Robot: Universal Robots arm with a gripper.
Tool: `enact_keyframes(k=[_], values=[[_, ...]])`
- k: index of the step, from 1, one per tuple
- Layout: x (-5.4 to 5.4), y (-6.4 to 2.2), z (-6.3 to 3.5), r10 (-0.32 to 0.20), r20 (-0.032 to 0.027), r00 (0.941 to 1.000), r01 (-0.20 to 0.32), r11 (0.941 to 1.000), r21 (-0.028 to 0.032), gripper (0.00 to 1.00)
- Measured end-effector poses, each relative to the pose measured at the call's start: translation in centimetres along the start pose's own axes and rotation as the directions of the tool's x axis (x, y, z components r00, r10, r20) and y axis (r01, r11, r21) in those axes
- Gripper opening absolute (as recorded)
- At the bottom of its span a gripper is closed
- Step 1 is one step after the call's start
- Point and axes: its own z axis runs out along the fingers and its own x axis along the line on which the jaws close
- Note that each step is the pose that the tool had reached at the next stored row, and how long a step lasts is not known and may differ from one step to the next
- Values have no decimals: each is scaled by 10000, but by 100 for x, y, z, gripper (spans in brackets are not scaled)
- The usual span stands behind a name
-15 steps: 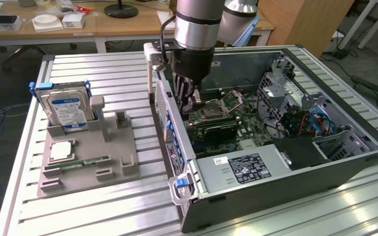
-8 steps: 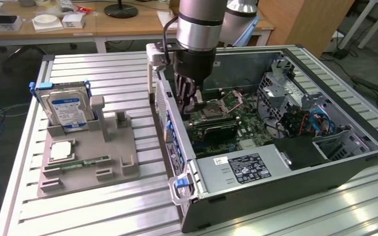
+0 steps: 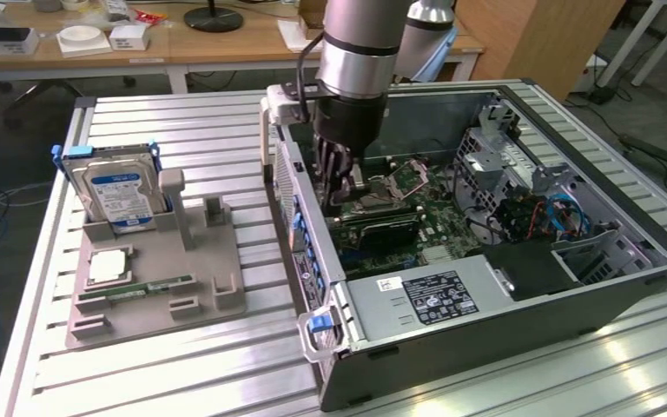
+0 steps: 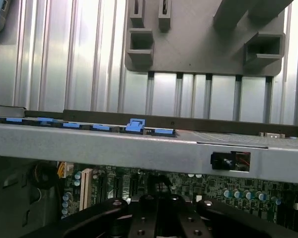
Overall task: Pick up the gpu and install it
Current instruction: 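Press down on the gpu until it lock into place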
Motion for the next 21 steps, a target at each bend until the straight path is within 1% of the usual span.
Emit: enact_keyframes(k=[4,10,14,21], values=[[23,0,51,-19,0,10000,19,10000,1,10],[89,3,73,-71,-2,10000,71,10000,5,10],[104,4,103,-96,-3,10000,96,10000,8,10],[117,7,130,-128,-6,9999,128,9999,10,10]])
